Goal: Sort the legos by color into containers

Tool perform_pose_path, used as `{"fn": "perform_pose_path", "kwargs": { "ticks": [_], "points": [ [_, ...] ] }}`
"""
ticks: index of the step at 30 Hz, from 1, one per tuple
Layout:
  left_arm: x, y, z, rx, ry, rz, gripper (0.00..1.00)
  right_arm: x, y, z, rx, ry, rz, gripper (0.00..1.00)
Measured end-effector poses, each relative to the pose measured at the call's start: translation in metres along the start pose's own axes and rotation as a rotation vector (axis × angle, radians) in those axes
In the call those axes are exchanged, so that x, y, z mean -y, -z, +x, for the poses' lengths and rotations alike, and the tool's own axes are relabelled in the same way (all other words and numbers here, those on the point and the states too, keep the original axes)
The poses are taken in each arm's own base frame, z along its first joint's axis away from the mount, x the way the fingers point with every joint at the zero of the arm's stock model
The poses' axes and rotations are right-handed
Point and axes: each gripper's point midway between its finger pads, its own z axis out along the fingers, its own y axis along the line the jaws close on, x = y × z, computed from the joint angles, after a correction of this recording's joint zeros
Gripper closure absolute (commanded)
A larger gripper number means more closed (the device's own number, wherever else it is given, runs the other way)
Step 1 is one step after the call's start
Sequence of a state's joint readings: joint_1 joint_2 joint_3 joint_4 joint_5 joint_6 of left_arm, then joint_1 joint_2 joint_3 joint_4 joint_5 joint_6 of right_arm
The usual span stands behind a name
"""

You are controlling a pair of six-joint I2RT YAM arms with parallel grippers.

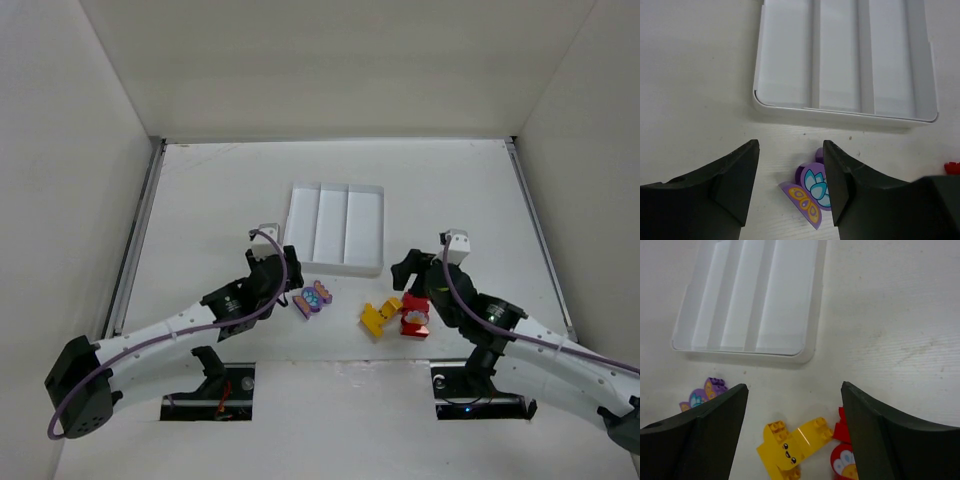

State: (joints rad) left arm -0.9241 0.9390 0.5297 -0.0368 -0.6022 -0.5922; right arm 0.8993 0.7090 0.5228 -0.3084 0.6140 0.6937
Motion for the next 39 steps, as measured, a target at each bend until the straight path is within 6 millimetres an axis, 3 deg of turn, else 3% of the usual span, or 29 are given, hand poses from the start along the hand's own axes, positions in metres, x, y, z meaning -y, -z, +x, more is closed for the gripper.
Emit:
{"fn": "perform_pose_path", "kwargs": {
  "ticks": [4, 7, 9, 11, 13, 16, 20, 26, 33, 39],
  "points": [
    [0.011, 0.000, -0.001, -0.002, 0.017, 0.045, 0.50, 0.014, -0.001, 0.018, -0.066, 0.043, 0.058, 0.72],
    [0.021, -0.001, -0.003, 0.008, 0.029, 0.076, 0.60, 0.024, -0.001, 0.031, -0.113, 0.070, 0.102, 0.85],
    [0.029, 0.000, 0.000, 0.004, 0.025, 0.103, 0.78, 0.029, -0.001, 0.037, -0.144, 0.089, 0.130, 0.82],
    [0.039, 0.002, 0.003, 0.000, 0.020, 0.136, 0.88, 0.030, -0.002, 0.041, -0.171, 0.099, 0.153, 0.58],
    [0.050, 0.007, 0.006, -0.002, 0.011, 0.172, 0.87, 0.030, -0.004, 0.045, -0.194, 0.108, 0.175, 0.41],
    [0.066, 0.013, 0.010, -0.002, 0.005, 0.224, 0.76, 0.029, -0.007, 0.057, -0.235, 0.126, 0.200, 0.31],
    [0.076, 0.010, 0.024, -0.023, -0.021, 0.242, 0.65, 0.031, -0.011, 0.074, -0.289, 0.162, 0.237, 0.29],
    [0.081, 0.008, 0.040, -0.040, -0.048, 0.252, 0.61, 0.021, -0.016, 0.089, -0.336, 0.190, 0.250, 0.31],
    [0.071, 0.008, 0.040, -0.021, -0.032, 0.247, 0.60, 0.006, -0.016, 0.099, -0.360, 0.184, 0.232, 0.31],
    [0.064, 0.010, 0.027, 0.014, 0.006, 0.244, 0.59, 0.004, -0.007, 0.106, -0.381, 0.169, 0.237, 0.34]
  ]
}}
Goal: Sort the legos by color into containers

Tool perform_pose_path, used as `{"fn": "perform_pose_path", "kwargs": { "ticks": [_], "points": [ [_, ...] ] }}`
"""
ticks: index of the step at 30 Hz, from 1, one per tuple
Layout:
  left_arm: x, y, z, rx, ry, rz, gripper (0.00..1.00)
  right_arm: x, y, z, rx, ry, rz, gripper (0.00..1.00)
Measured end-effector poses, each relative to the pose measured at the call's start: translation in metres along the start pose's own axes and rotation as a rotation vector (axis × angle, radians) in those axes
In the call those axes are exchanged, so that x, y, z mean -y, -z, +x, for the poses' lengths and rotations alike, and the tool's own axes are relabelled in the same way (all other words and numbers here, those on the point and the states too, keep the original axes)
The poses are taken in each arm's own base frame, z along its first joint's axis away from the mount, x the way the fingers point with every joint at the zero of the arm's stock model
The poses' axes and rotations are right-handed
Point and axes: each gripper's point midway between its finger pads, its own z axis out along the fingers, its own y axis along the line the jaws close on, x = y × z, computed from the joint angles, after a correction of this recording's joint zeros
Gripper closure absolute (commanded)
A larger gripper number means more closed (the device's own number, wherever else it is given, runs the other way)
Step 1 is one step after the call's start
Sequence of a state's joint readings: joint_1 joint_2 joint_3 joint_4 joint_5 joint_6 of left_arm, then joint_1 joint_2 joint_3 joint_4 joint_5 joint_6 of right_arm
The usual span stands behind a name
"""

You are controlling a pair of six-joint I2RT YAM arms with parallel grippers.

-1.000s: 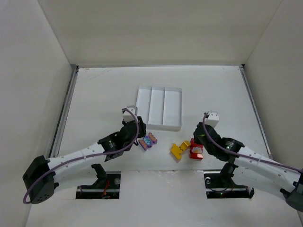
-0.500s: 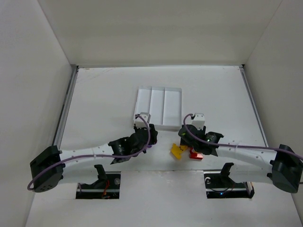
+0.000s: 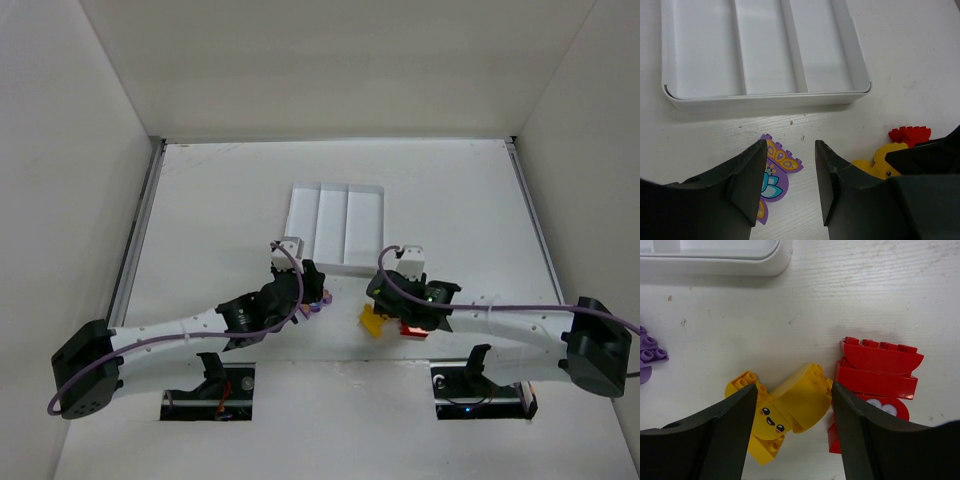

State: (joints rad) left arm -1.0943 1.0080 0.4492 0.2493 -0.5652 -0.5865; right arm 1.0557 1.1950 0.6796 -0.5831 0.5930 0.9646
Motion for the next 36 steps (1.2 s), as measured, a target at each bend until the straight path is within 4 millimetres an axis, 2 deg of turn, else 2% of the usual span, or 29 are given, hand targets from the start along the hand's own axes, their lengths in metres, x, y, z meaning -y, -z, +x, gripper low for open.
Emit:
{"fn": "perform_pose_path", "kwargs": {
  "ticks": [10, 14, 17, 18, 22, 26, 30, 32, 36],
  "points": [
    [-0.003, 0.000, 0.002, 0.001, -0.002, -0.005, 0.58, 0.004, -0.006, 0.015, -0.043, 0.009, 0.055, 0.35],
    [-0.003, 0.000, 0.002, 0.001, -0.002, -0.004, 0.58, -0.006, -0.007, 0.015, -0.050, 0.022, 0.046, 0.40],
    [-0.003, 0.000, 0.001, 0.004, 0.000, -0.004, 0.58, -0.021, -0.011, 0.009, -0.038, 0.030, 0.011, 0.40],
    [-0.004, 0.000, -0.001, 0.007, 0.002, -0.006, 0.58, -0.027, -0.012, 0.007, -0.029, 0.032, -0.006, 0.39],
    [-0.008, 0.001, -0.011, 0.038, 0.022, -0.016, 0.57, -0.048, -0.012, -0.008, 0.019, 0.021, -0.077, 0.20],
    [-0.018, 0.006, -0.031, 0.099, 0.059, -0.045, 0.56, -0.052, 0.001, -0.025, 0.061, -0.023, -0.123, 0.08],
    [-0.030, 0.009, -0.048, 0.152, 0.095, -0.074, 0.56, -0.053, 0.018, -0.038, 0.089, -0.116, -0.178, 0.04],
    [-0.035, 0.009, -0.048, 0.159, 0.099, -0.089, 0.56, -0.052, 0.018, -0.033, 0.072, -0.153, -0.187, 0.04],
    [-0.040, 0.008, -0.040, 0.143, 0.086, -0.099, 0.56, -0.052, 0.005, -0.013, 0.009, -0.161, -0.156, 0.03]
  ]
}}
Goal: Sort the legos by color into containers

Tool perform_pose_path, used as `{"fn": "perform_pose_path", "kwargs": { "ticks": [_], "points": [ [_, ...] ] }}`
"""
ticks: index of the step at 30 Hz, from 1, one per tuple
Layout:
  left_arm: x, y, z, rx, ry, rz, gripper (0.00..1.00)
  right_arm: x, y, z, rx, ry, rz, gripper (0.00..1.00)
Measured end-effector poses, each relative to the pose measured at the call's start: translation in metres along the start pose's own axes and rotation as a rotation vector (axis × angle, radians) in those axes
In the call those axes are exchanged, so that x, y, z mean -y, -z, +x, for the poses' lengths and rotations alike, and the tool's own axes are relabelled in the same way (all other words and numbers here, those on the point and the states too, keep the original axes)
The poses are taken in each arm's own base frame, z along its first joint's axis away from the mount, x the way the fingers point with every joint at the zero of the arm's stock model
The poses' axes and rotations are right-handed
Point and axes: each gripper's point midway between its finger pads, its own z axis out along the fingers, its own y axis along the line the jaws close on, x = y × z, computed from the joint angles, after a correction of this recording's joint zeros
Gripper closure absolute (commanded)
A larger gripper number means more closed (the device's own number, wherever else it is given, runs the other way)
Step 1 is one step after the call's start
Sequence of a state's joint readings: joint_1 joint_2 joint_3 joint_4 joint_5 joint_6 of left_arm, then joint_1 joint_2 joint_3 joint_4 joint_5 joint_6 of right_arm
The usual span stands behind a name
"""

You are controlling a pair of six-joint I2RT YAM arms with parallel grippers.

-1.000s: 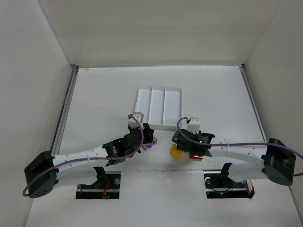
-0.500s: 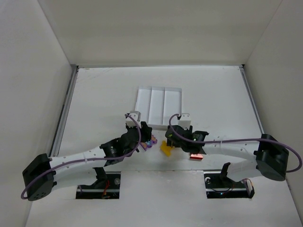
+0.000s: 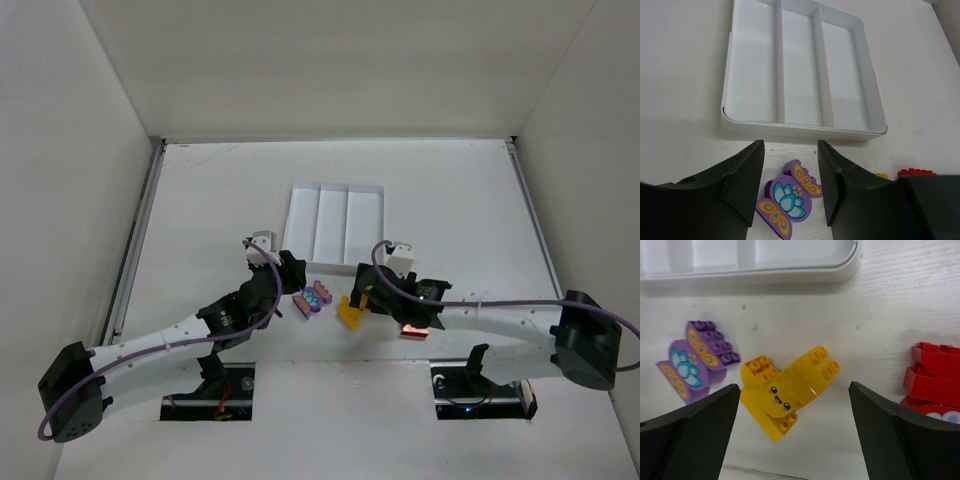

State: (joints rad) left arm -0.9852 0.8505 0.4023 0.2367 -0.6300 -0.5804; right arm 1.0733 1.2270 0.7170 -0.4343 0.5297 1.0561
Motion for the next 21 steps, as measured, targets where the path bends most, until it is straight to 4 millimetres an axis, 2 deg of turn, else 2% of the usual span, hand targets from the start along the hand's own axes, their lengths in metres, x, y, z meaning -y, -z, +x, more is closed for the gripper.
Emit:
{"fn": "perform_pose_path", "kwargs": {
  "ticks": [6, 13, 17, 21],
  "points": [
    [0.001, 0.001, 0.004, -0.010, -0.007, 0.006, 0.56, 0.013, -0.023, 0.028, -0.075, 0.031, 0.090, 0.04],
    [0.001, 0.002, 0.008, -0.021, -0.006, 0.022, 0.56, 0.004, -0.037, 0.021, -0.059, -0.035, 0.073, 0.11],
    [0.001, 0.002, 0.007, -0.021, -0.004, 0.022, 0.56, 0.000, -0.043, 0.016, -0.045, -0.064, 0.063, 0.12],
    [0.001, 0.002, 0.007, -0.023, -0.003, 0.023, 0.56, -0.005, -0.046, 0.013, -0.036, -0.089, 0.038, 0.22]
  ]
}}
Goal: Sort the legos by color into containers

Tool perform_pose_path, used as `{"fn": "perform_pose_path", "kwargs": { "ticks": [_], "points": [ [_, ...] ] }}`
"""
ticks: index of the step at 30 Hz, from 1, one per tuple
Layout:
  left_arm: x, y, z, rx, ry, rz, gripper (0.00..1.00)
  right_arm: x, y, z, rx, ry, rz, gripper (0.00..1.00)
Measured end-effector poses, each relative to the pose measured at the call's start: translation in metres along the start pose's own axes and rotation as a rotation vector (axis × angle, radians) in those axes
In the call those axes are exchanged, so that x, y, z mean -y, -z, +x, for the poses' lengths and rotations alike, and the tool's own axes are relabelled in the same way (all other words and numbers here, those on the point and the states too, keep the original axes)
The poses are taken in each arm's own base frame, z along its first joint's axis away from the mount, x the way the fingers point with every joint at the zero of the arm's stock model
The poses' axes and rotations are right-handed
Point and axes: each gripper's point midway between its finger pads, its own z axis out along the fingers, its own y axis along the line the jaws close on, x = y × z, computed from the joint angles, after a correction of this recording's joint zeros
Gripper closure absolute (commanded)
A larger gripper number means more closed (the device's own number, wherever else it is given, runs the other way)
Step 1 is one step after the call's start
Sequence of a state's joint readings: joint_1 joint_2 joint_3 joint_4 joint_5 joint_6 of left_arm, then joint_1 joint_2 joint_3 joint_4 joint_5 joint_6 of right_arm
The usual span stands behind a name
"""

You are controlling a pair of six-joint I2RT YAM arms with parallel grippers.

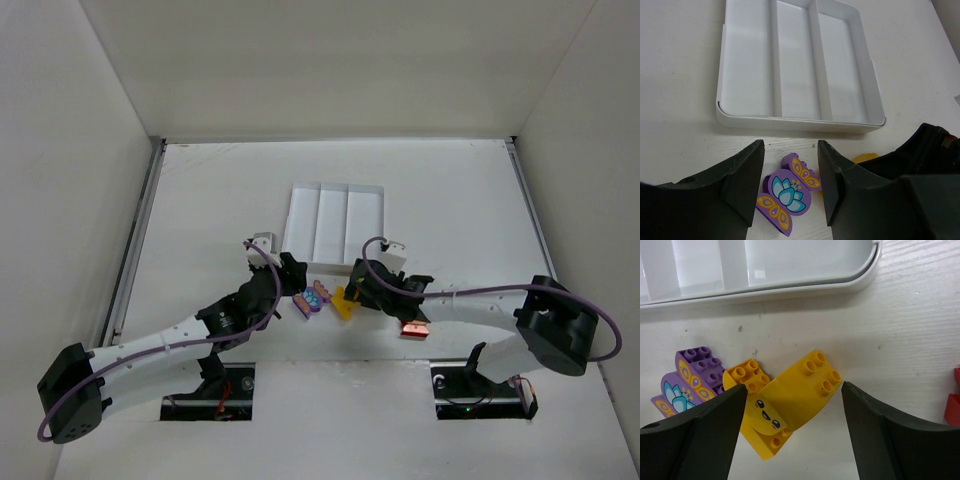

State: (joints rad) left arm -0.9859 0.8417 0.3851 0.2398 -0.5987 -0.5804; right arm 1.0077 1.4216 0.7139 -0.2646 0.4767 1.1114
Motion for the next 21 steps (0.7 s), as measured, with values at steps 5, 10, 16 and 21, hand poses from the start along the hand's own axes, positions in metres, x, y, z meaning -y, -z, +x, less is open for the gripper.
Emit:
{"fn": "perform_pose_path", "kwargs": {
  "ticks": [5, 10, 16, 21],
  "points": [
    [0.000, 0.000, 0.000, -0.001, 0.000, 0.000, 0.56, -0.006, -0.005, 0.001, 0.010, -0.048, -0.053, 0.39],
    [0.001, 0.001, 0.002, -0.008, -0.005, 0.003, 0.55, -0.006, -0.005, -0.004, 0.030, -0.069, -0.082, 0.48],
    [0.006, 0.003, 0.014, -0.042, -0.032, 0.019, 0.55, 0.005, 0.001, -0.015, 0.065, -0.064, -0.085, 0.11],
    [0.005, 0.002, 0.025, -0.070, -0.059, 0.015, 0.55, 0.015, -0.004, -0.024, 0.079, -0.039, -0.056, 0.11]
  ]
}}
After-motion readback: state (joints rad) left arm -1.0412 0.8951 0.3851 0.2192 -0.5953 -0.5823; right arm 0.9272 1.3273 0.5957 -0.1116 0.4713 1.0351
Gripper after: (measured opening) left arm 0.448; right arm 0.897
